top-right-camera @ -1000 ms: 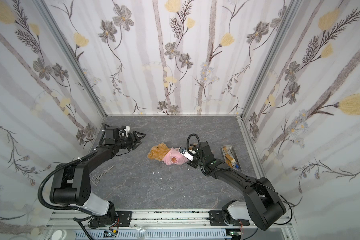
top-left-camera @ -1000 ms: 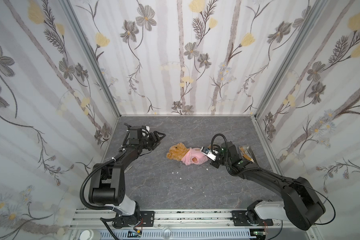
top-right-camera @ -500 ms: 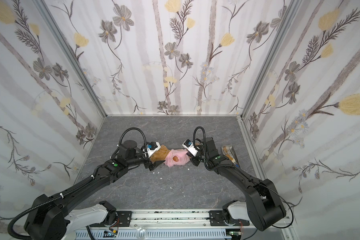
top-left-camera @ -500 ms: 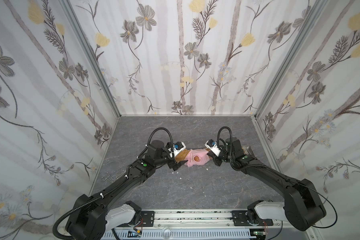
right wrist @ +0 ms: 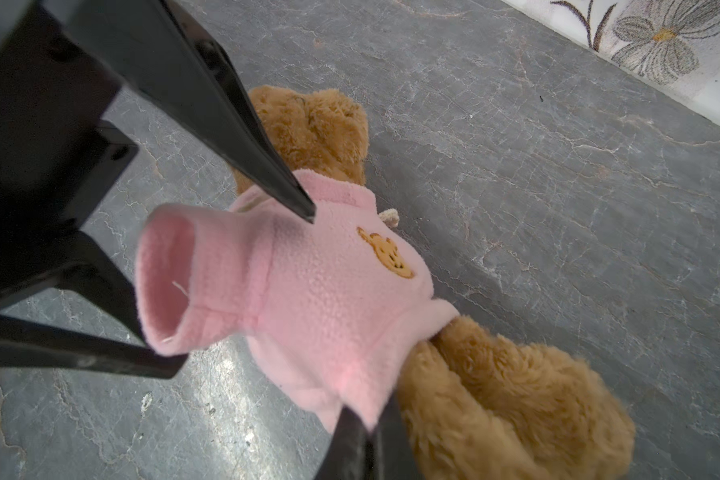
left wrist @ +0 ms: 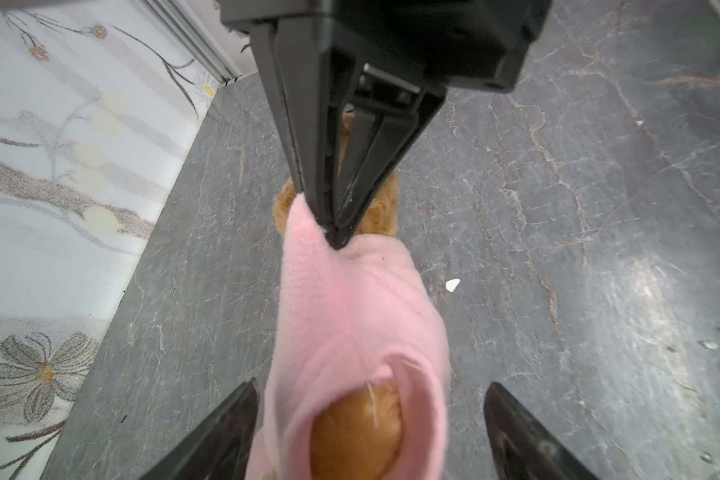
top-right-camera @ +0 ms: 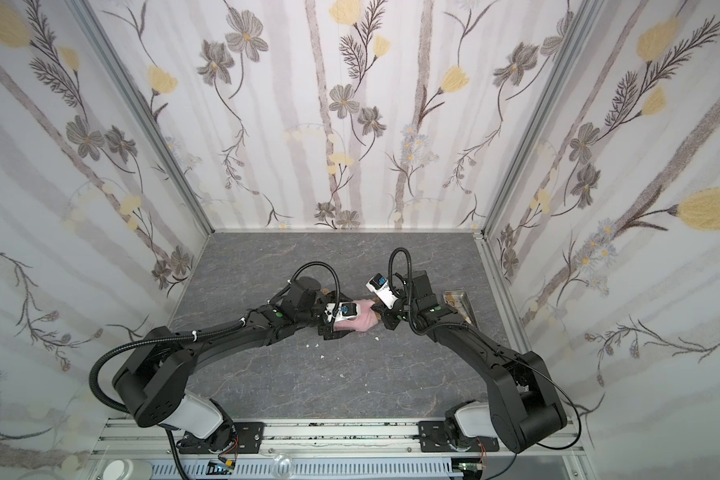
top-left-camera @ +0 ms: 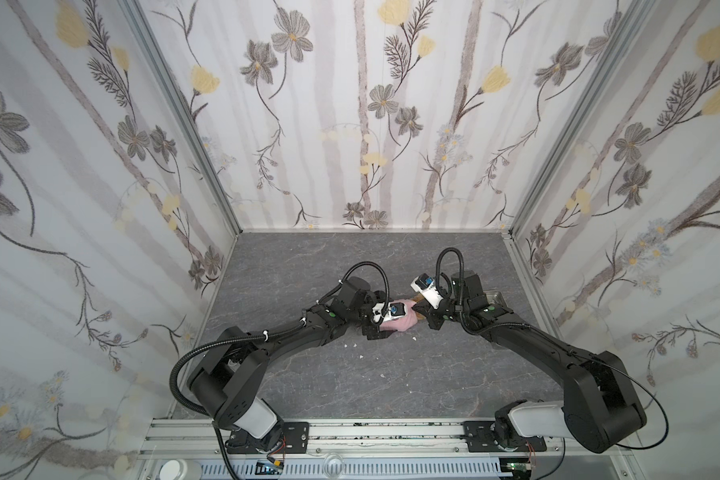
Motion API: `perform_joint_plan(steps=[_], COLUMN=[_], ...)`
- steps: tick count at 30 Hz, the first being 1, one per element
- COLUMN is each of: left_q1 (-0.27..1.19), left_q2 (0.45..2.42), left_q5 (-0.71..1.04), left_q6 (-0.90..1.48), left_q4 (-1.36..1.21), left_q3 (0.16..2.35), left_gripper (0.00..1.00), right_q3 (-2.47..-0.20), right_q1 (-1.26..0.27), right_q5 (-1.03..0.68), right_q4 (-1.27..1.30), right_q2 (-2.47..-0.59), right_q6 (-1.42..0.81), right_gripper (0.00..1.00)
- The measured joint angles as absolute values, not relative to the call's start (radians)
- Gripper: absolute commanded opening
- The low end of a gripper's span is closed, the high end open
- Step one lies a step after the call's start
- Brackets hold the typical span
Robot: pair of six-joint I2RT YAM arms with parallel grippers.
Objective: Dress the teddy bear
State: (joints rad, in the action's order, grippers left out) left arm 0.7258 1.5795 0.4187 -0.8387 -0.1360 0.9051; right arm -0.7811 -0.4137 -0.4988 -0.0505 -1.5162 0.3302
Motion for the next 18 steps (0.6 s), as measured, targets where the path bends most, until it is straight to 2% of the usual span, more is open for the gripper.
perform_joint_plan(steps=[2,8,10,12,14,15,16,17,18], left_q1=[0.725,0.715,0.710,0.700,0.681,0.668,0.655,0.642,0.629], left_q2=[1.617,1.698,1.706,1.706,1.706,1.704,1.700,1.691,1.679], left_q5=[0.415,0.442,0.456,0.479,0.506,0.522,0.538,0.559,0.578], left_q6=[-0.838,-0.830,-0.818,-0.810,-0.799,-0.781,-0.778,-0.768,-0.749], left_q4=[-0.165,-0.210,-0.221,-0.227,-0.226,-0.224,-0.221,-0.215,-0.208], left_q3=[0.918,0.943,0.943,0.943,0.942,0.942,0.942,0.942,0.941], left_gripper=[0.72,0.43,0.31,0.23,0.17,0.14,0.13,0.12,0.11], right_q3=[-0.781,-0.778,-0.775,-0.766,-0.749,-0.731,-0.716,-0.696,-0.676], right_q1=[-0.414,-0.412,-0.410,-0.406,-0.405,-0.405,-0.405,-0.405,-0.405], right_q5=[-0.504,-0.518,-0.519,-0.518,-0.517,-0.516,-0.514,-0.510,-0.505], right_q4=[-0.051,-0.048,-0.046,-0.041,-0.016,0.001,0.012,0.022,0.036], right_q2=[-1.518,-1.511,-1.504,-1.489,-1.459,-1.435,-1.415,-1.388,-1.358], right_q6=[0.324,0.315,0.308,0.296,0.291,0.290,0.290,0.290,0.290], right_gripper=[0.00,0.00,0.18,0.40,0.54,0.67,0.88,0.99,1.00])
